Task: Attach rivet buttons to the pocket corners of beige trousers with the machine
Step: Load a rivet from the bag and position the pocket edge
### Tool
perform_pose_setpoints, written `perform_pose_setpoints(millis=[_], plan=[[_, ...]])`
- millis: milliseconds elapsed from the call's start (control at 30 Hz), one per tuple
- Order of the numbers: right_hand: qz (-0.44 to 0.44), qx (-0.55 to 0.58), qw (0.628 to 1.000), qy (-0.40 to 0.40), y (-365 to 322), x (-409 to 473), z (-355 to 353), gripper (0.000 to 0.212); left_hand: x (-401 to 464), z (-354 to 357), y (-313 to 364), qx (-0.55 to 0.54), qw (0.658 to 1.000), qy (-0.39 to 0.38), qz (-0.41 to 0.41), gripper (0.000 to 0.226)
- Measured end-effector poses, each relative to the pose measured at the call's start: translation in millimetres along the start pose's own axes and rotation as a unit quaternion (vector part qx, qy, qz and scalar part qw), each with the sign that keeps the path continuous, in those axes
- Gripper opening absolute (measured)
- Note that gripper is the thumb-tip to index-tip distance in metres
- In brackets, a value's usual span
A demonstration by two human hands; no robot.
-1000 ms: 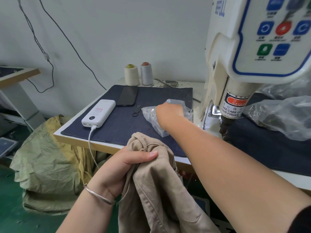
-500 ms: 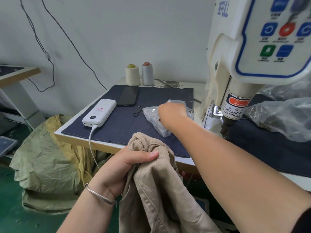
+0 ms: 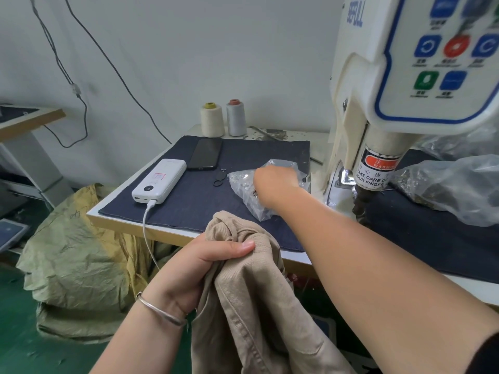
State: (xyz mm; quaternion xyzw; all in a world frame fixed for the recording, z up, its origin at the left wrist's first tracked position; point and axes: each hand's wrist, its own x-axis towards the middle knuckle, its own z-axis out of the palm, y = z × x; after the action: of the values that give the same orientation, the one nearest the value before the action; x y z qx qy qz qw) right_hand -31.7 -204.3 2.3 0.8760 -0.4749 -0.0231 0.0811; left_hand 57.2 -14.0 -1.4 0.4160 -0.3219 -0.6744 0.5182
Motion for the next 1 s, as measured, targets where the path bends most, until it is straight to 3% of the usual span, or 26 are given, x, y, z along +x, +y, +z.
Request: perform_pose_setpoints(millis=[800, 1000], plan=[[-0.004, 0.023, 1.000, -0.013, 3.5, -4.4, -3.5, 0.022, -1.7, -1.1, -2.4, -0.007, 1.000, 0.004, -0.004, 0.032], [0.067, 0.088, 0.992, 0.060, 1.9, -16.5, -19.1, 0.030, -2.8, 0.9, -3.4, -0.013, 1.000, 0.002, -0.007, 0.031]])
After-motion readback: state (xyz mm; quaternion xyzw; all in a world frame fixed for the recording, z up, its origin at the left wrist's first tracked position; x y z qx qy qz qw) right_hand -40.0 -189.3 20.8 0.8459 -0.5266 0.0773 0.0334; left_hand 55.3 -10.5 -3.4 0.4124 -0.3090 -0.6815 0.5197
